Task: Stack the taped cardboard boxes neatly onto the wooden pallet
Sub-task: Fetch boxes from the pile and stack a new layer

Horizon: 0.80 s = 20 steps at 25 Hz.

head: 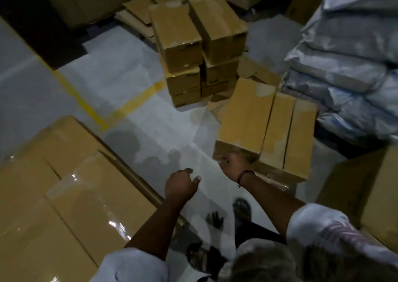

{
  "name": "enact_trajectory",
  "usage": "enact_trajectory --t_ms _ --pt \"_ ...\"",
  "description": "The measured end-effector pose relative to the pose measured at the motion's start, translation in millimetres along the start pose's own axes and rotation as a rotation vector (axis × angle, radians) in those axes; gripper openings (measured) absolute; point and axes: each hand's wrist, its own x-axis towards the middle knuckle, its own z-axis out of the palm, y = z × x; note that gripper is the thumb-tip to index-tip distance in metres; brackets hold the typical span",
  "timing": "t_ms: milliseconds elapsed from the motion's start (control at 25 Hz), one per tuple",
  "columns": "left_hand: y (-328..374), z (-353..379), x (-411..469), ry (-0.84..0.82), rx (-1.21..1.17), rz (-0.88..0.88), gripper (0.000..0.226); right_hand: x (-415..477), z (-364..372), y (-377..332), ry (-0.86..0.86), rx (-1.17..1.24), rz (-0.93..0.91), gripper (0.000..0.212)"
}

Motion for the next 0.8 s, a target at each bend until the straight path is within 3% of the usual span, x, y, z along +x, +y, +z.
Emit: enact_trajectory --t_ms 240,480,800 --pt "38 -12 51 -0.01 -0.011 0.063 0.058 40 -18 59 0.002 0.079 0.177 0.034" --pt "77 -23 125 -0.061 -0.007 0.017 0.058 132 -56 81 0.006 0.117 0.195 0.036" --pt "183 2 288 -0.159 0.066 0.123 0.05 258 -116 151 0.07 0.103 0.274 0.036"
